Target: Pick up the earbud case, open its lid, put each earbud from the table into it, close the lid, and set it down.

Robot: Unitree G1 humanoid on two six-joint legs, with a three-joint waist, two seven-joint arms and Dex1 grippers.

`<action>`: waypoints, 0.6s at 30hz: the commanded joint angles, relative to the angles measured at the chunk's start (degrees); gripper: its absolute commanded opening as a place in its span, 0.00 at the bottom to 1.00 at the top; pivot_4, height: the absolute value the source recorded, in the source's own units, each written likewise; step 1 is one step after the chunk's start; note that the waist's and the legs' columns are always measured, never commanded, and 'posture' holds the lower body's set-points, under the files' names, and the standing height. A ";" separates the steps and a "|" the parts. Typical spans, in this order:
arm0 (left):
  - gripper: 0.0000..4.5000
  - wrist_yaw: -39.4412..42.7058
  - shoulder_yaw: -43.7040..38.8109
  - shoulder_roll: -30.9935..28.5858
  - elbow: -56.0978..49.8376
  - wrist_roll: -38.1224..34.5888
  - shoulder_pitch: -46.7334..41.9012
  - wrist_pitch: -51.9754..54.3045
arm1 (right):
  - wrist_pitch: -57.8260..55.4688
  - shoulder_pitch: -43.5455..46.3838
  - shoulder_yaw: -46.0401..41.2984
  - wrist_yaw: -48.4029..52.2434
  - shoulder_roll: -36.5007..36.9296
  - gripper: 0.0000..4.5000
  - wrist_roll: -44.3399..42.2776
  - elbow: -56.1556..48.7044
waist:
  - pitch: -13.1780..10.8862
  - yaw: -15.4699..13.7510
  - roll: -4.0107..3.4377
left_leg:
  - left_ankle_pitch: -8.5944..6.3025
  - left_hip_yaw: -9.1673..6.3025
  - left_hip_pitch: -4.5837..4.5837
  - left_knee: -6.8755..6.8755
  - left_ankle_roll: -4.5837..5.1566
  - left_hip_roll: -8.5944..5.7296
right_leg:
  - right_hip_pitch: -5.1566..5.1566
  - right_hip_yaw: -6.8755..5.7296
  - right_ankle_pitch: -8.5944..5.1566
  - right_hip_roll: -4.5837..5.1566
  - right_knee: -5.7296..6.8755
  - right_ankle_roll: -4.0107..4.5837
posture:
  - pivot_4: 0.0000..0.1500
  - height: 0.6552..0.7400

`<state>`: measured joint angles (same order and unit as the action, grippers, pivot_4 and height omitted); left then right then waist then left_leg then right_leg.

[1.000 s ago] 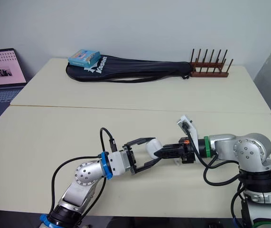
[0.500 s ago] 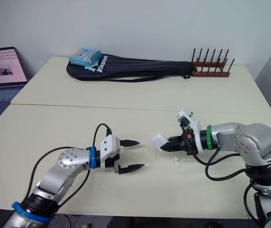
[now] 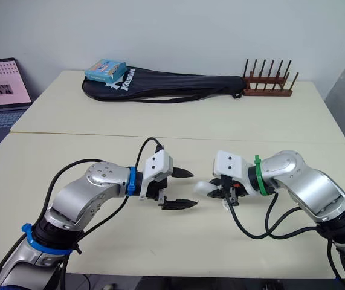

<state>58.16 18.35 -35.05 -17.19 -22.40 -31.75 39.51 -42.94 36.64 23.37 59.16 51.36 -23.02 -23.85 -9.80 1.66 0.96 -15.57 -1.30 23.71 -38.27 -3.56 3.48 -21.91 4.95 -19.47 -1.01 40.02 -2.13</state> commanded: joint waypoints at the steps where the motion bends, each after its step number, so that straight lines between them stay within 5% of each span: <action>1: 1.00 0.86 1.02 0.55 0.36 0.59 -1.53 -0.37 | 1.91 -0.67 -1.09 1.42 -0.17 0.17 1.46 -0.47 | 0.00 0.00 0.00 | 0.00 0.00 0.00 -0.01 0.00 0.00 | 0.00 0.00 0.00 0.00 0.00 0.00 | 1.00 0.71; 5: 0.87 0.82 1.92 1.45 1.09 1.30 -2.01 -0.78 | 2.15 -1.40 -1.37 1.91 -0.74 0.17 2.39 -0.69 | 0.00 -0.01 0.00 | 0.00 -0.02 0.02 -0.06 0.00 -0.01 | 0.00 0.00 0.00 0.01 0.03 0.00 | 1.00 0.71; 14: 0.22 1.79 3.89 2.98 2.10 3.45 -2.18 -2.78 | -0.65 0.21 -1.93 2.70 -2.88 0.17 2.18 -1.09 | -0.01 -0.01 0.01 | -0.01 -0.04 0.09 -0.54 0.01 -0.05 | 0.01 0.00 0.00 0.01 0.40 0.00 | 1.00 0.71; 18: 0.18 2.44 4.00 3.02 1.84 3.98 -1.57 -3.32 | -1.83 0.77 -2.45 2.88 -3.61 0.17 1.98 -1.32 | -0.01 0.00 0.01 | -0.01 -0.03 0.05 -0.62 0.01 -0.06 | 0.01 -0.01 0.00 0.00 0.60 0.00 | 1.00 0.71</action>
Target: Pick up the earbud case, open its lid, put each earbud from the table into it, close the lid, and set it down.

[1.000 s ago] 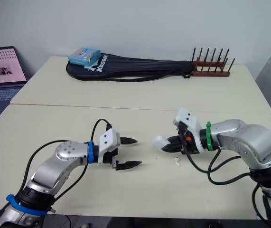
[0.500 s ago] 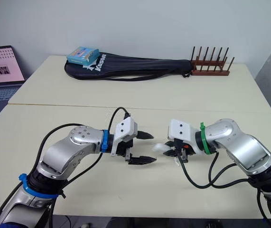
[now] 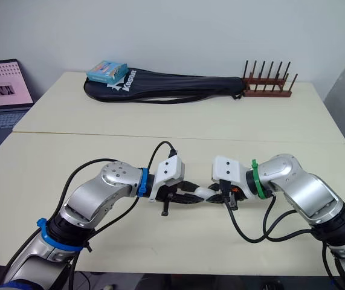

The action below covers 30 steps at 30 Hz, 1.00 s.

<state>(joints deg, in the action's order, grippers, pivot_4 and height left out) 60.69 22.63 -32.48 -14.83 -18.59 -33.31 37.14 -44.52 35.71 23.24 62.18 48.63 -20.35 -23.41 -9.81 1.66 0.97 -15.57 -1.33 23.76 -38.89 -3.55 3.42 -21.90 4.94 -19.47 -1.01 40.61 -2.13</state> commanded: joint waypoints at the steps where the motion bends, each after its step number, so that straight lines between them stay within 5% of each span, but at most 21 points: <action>1: 0.18 0.02 -0.21 0.34 -0.44 0.41 0.09 -1.13 | -0.39 1.74 -2.37 -0.05 -0.93 0.17 -0.66 -1.81 | 0.00 0.00 0.00 | 0.00 0.00 0.00 0.00 0.00 0.00 | 0.00 -0.01 0.00 -0.01 0.01 0.00 | 1.00 0.71; 10: 0.18 0.75 -2.42 0.37 1.00 0.05 1.27 -2.78 | -0.91 2.05 -2.91 0.53 -0.73 0.17 -0.72 -2.20 | 0.00 0.00 0.00 | 0.00 -0.01 0.01 -0.01 0.00 0.01 | -0.02 0.00 -0.01 0.00 0.04 0.00 | 1.00 0.71; 17: 0.66 5.19 -3.41 -2.37 2.21 -0.72 3.78 -7.16 | -0.95 2.27 -3.29 1.15 -0.38 0.17 -0.81 -2.43 | 0.00 0.00 0.00 | 0.00 -0.01 0.02 -0.01 0.00 0.02 | -0.11 0.03 -0.01 -0.01 0.13 0.01 | 1.00 0.71; 30: 0.67 3.63 -5.07 0.39 4.00 -1.23 3.11 -7.18 | 0.68 1.74 -2.97 2.22 -0.20 0.17 0.47 -1.80 | 0.00 0.01 0.00 | 0.00 -0.01 0.02 -0.02 0.00 0.02 | -0.13 0.03 -0.02 -0.01 0.17 0.01 | 1.00 0.71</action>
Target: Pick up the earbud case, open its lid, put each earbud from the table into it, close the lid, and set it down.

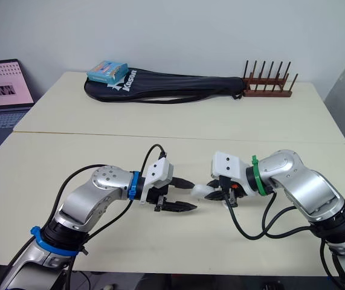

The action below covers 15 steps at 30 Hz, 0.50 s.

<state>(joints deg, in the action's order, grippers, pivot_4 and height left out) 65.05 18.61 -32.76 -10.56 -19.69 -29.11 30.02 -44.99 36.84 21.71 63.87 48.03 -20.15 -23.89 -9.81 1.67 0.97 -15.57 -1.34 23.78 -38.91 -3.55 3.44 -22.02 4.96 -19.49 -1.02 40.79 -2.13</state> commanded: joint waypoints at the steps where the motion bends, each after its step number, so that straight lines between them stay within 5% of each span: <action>1: 0.67 -0.98 -1.03 0.95 -0.19 -0.25 -1.23 0.23 | 1.19 0.58 -1.47 0.53 0.40 0.17 0.27 -1.34 | 0.00 0.00 0.00 | 0.00 0.00 0.00 0.00 0.00 0.00 | 0.00 0.00 0.00 0.00 0.00 0.00 | 1.00 0.71; 7: 0.67 -1.52 -1.05 2.15 0.22 -0.64 -1.97 1.32 | 1.10 0.66 -1.59 0.63 0.16 0.17 0.51 -1.45 | 0.00 0.00 0.00 | 0.00 0.00 0.00 -0.01 0.00 0.00 | 0.00 0.01 0.00 0.00 0.00 0.00 | 1.00 0.71; 10: 0.54 -1.21 -0.86 2.08 0.27 -0.77 -2.06 1.28 | 0.78 0.88 -1.64 0.61 0.04 0.17 0.46 -1.68 | 0.00 0.00 0.00 | 0.00 0.00 0.00 -0.01 0.00 0.00 | 0.00 0.00 0.00 0.00 0.02 0.00 | 1.00 0.71; 15: 0.17 -1.42 -0.74 2.25 0.16 -0.67 -1.99 1.21 | 0.20 1.53 -1.66 0.55 -0.21 0.17 0.30 -1.80 | 0.00 0.00 0.00 | 0.00 0.00 0.00 -0.01 0.00 0.00 | 0.00 0.01 0.00 0.00 0.02 0.00 | 1.00 0.71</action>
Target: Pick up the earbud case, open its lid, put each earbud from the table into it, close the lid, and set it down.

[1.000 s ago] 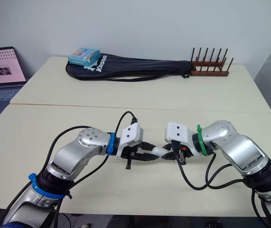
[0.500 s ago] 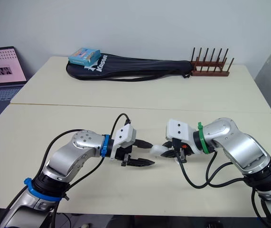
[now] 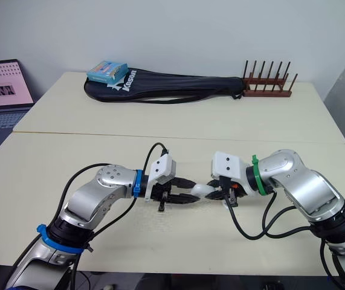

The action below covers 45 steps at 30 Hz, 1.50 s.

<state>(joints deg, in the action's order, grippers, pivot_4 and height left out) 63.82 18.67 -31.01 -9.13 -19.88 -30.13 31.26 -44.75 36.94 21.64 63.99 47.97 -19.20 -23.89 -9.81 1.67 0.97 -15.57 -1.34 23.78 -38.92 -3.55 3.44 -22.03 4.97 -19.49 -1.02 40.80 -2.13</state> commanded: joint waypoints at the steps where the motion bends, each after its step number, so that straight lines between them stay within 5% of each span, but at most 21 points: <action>1: 0.15 -0.34 -0.73 0.67 -1.32 -0.46 -0.97 0.01 | -0.12 1.51 -1.60 0.44 -0.20 0.17 -0.66 -1.80 | 0.00 0.00 0.00 | 0.00 0.00 0.00 0.00 0.00 0.00 | 0.00 0.00 0.00 0.00 0.00 0.00 | 1.00 0.71; 26: 0.15 -0.60 -0.65 1.60 -1.94 0.93 0.87 -3.97 | 1.21 1.05 -1.19 1.40 -0.01 0.17 0.93 -0.76 | 0.00 0.00 0.00 | 0.00 0.00 0.00 0.00 0.00 0.00 | 0.00 0.00 0.00 0.00 0.01 0.00 | 1.00 0.71; 34: 0.73 0.22 -0.26 1.04 -1.68 1.77 0.62 -4.59 | 0.81 1.31 -1.24 1.38 -0.21 0.17 1.03 -0.77 | 0.00 0.00 0.00 | 0.00 0.00 0.00 0.00 0.00 0.00 | 0.00 0.00 0.00 0.00 0.02 0.00 | 1.00 0.71; 45: 0.73 0.50 -0.69 1.93 -1.51 0.67 -0.62 -1.86 | 1.38 0.71 -1.22 1.56 0.05 0.17 1.27 -0.70 | 0.00 0.00 0.00 | 0.00 0.00 0.00 -0.01 0.00 0.00 | 0.00 -0.01 0.00 0.00 0.02 0.00 | 1.00 0.71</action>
<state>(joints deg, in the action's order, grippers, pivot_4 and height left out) 64.34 18.68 -29.46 -9.14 -17.95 -29.75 28.84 -44.25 37.19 21.57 65.21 47.68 -17.99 -23.55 -9.81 1.67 0.97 -15.57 -1.34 23.77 -38.92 -3.55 3.44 -22.03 4.96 -19.49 -1.02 40.83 -2.13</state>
